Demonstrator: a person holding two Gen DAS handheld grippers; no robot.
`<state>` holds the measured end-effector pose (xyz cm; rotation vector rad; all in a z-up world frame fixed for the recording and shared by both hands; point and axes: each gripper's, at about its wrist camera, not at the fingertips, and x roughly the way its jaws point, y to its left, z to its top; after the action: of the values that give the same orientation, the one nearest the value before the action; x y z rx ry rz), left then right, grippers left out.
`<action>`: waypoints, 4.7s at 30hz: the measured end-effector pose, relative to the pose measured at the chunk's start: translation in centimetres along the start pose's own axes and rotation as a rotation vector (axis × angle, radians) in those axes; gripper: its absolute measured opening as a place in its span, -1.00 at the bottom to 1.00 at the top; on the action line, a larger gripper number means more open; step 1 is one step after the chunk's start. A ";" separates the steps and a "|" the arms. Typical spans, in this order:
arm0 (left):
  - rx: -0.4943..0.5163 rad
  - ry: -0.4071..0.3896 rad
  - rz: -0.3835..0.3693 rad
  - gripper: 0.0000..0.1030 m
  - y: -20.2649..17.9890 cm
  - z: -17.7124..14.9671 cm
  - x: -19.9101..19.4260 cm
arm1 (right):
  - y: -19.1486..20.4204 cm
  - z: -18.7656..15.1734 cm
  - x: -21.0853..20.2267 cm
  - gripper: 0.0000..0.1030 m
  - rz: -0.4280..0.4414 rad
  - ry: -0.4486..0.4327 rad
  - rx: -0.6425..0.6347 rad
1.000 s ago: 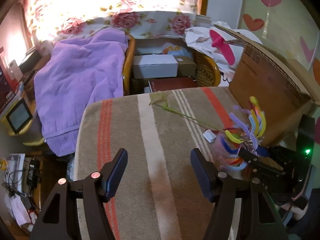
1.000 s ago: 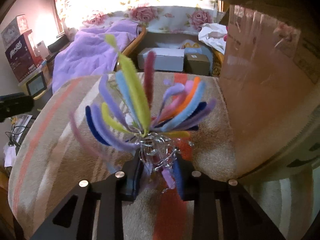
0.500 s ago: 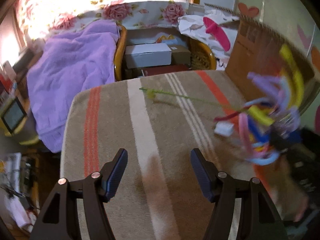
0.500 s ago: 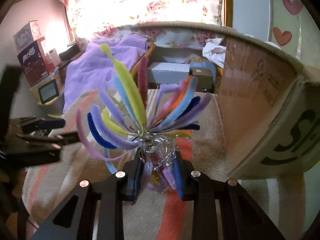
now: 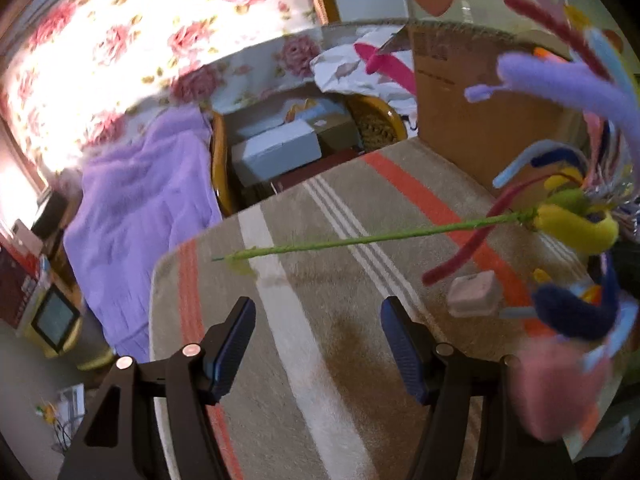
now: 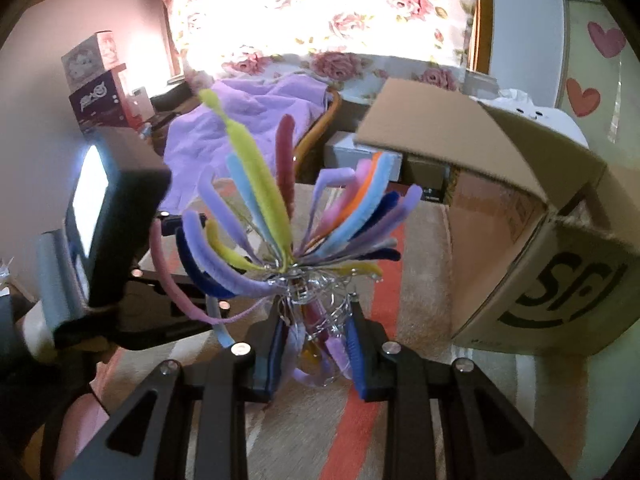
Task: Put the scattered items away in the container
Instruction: 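Lift the pipe cleaner bundle up off the rug with the right tool, then carry the pipe cleaner bundle over the cardboard box with the right tool, then open the right tool to drop the pipe cleaners into the box, then lower the right tool into the box toward the pipe cleaners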
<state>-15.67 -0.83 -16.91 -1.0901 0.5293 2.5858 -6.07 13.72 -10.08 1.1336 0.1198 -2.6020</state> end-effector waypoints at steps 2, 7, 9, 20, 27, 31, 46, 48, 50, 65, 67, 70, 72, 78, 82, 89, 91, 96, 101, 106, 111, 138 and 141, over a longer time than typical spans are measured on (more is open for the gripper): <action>0.008 -0.032 0.009 0.33 -0.1 0.4 -0.8 | 0.2 0.5 -0.9 -0.43 0.003 -0.004 -0.008; 0.055 -0.110 0.065 0.33 -0.3 1.8 -3.2 | 0.9 1.4 -4.0 -0.43 0.015 -0.038 -0.038; 0.054 -0.133 0.073 0.33 -0.2 2.6 -4.2 | 1.1 2.1 -5.3 -0.43 0.012 -0.055 -0.048; -0.033 -0.253 0.032 0.33 0.5 8.7 -11.1 | 0.0 6.7 -12.7 -0.43 -0.007 -0.153 -0.044; 0.003 -0.330 0.013 0.33 -1.7 13.0 -14.7 | -2.4 8.9 -18.0 -0.42 -0.045 -0.212 -0.002; 0.020 -0.371 -0.016 0.33 -3.6 15.9 -16.1 | -4.2 9.8 -20.5 -0.42 -0.076 -0.228 0.015; 0.105 -0.402 -0.148 0.33 -14.3 24.2 -15.7 | -15.4 10.9 -26.0 -0.42 -0.197 -0.218 0.146; 0.113 -0.394 -0.164 0.33 -15.7 25.1 -15.2 | -17.1 10.8 -26.1 -0.42 -0.215 -0.209 0.174; 0.116 -0.386 -0.183 0.33 -17.2 26.0 -14.6 | -18.7 10.7 -26.4 -0.42 -0.231 -0.202 0.195; 0.108 -0.319 -0.224 0.33 -22.8 30.2 -10.5 | -26.9 11.1 -25.7 -0.41 -0.246 -0.160 0.234; 0.098 -0.303 -0.223 0.33 -23.1 30.5 -9.8 | -27.5 11.3 -25.3 -0.41 -0.240 -0.152 0.232; 0.085 -0.288 -0.222 0.33 -23.3 31.0 -8.9 | -28.5 11.6 -24.6 -0.40 -0.231 -0.145 0.231; 0.079 -0.283 -0.221 0.33 -23.4 31.3 -8.5 | -29.2 11.7 -24.1 -0.40 -0.223 -0.140 0.231; 0.071 -0.260 -0.195 0.33 -23.3 31.8 -7.1 | -30.0 12.3 -22.8 -0.35 -0.211 -0.134 0.222; 0.053 -0.239 -0.177 0.33 -22.6 31.7 -6.3 | -30.5 12.9 -21.3 -0.21 -0.221 -0.111 0.227; 0.035 -0.219 -0.170 0.34 -21.5 31.6 -5.5 | -31.1 13.5 -19.9 0.41 -0.270 -0.105 0.248; 0.021 -0.221 -0.177 0.34 -21.2 31.6 -5.5 | -31.0 13.5 -19.6 0.56 -0.269 -0.098 0.252; -0.002 -0.224 -0.178 0.34 -20.5 31.5 -5.7 | -30.9 13.3 -19.2 0.64 -0.258 -0.085 0.271; -0.009 -0.226 -0.182 0.34 -20.0 31.4 -6.2 | -30.5 13.2 -19.2 0.65 -0.262 -0.084 0.266; -0.015 -0.233 -0.183 0.34 -19.6 31.1 -6.9 | -29.8 13.1 -19.6 0.64 -0.268 -0.088 0.251; -0.021 -0.238 -0.178 0.34 -19.2 30.7 -7.6 | -29.1 12.8 -20.1 0.65 -0.268 -0.095 0.242; -0.084 -0.257 -0.170 0.34 -15.3 28.9 -11.9 | -27.5 12.5 -21.1 0.64 -0.270 -0.074 0.238; -0.084 -0.254 -0.173 0.34 -15.1 29.0 -11.8 | -28.1 13.1 -20.4 0.64 -0.278 -0.055 0.239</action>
<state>-19.94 23.89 7.11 -0.7766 0.2563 2.5599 -10.67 42.84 12.53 1.1961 -0.0521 -2.9561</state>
